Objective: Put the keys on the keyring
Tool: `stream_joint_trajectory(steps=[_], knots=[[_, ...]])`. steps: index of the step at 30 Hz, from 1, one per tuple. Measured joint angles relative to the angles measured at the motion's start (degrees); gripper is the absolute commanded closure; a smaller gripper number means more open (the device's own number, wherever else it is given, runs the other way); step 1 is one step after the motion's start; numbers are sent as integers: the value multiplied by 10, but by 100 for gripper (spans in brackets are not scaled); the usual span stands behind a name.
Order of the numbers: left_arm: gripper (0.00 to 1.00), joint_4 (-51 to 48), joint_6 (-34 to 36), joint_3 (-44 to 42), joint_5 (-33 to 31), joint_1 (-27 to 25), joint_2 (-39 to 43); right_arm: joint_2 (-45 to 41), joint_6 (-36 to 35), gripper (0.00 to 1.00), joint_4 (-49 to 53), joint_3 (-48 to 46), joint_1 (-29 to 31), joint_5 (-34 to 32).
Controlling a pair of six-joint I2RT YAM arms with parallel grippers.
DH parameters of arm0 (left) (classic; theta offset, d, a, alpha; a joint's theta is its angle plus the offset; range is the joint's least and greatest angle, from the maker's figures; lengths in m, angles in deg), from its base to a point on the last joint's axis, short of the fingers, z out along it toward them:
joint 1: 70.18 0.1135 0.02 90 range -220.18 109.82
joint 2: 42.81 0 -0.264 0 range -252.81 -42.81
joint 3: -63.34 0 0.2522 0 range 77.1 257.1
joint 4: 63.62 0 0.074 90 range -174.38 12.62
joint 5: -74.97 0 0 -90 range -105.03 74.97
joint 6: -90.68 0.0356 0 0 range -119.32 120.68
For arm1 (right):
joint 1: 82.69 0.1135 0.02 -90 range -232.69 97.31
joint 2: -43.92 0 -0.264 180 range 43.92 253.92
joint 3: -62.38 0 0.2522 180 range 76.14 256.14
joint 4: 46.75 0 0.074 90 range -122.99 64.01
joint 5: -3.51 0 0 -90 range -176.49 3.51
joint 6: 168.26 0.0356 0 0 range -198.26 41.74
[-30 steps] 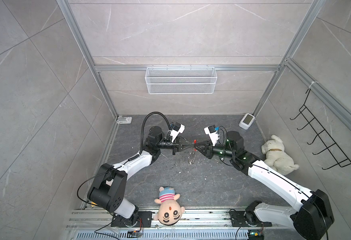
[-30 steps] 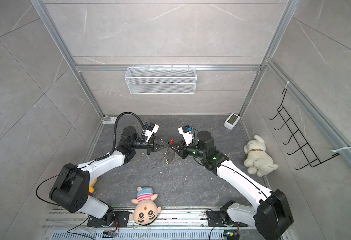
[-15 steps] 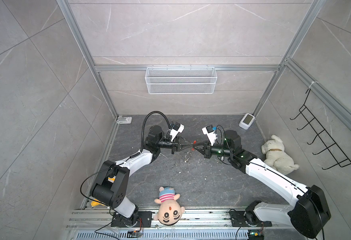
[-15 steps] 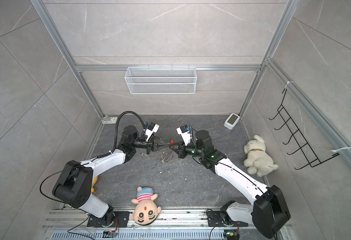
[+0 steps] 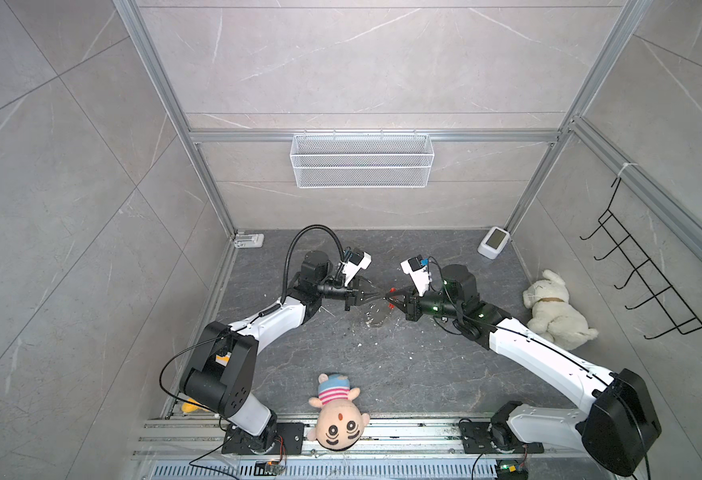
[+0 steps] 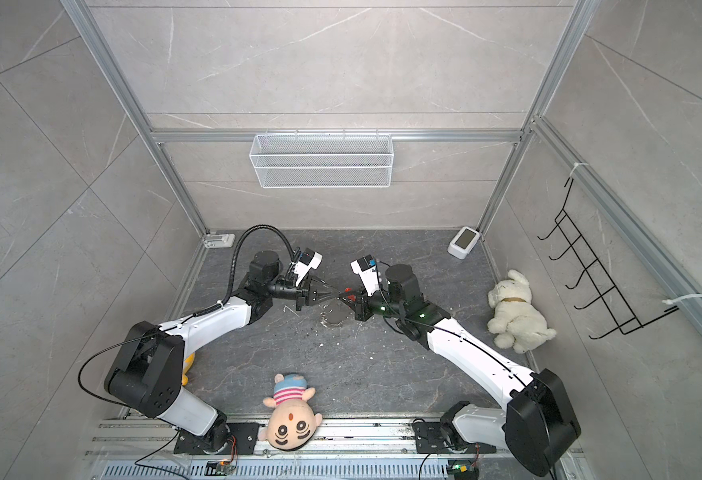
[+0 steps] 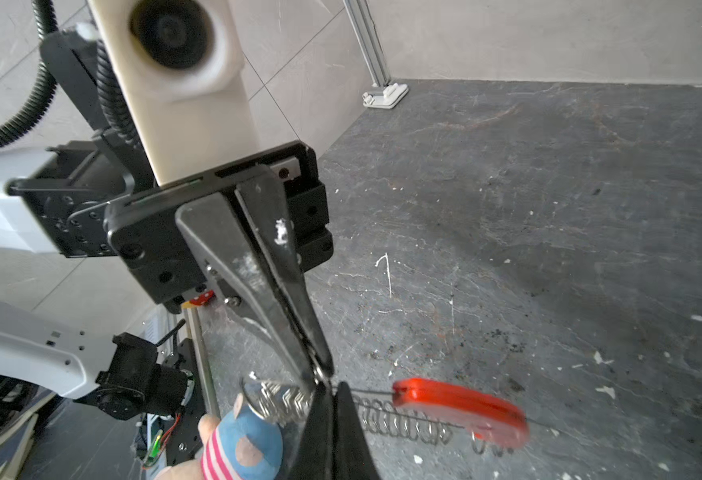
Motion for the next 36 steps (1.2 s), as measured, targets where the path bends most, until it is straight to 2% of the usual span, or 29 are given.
stream_joint_trajectory(steps=[7,8,10,11,12,21,27,36], knots=[[100,-13,6,0,-1,0,0,0,-3,100,-1,-5,2,-3],[88,-14,7,0,-1,1,0,0,-4,100,-1,-5,2,-3],[74,-20,12,0,-3,1,0,0,-9,100,-1,-5,3,-3],[63,-28,17,0,-7,1,1,0,-13,100,-1,-5,4,-3],[56,-39,24,0,-13,1,2,-1,-16,100,-1,-5,6,-3],[56,-142,94,6,-52,14,55,-1,-38,100,2,-5,11,3],[61,-211,144,22,-70,34,87,-1,-47,100,4,-5,17,4],[64,-435,280,144,-49,37,48,-1,-58,100,10,-5,23,12]])
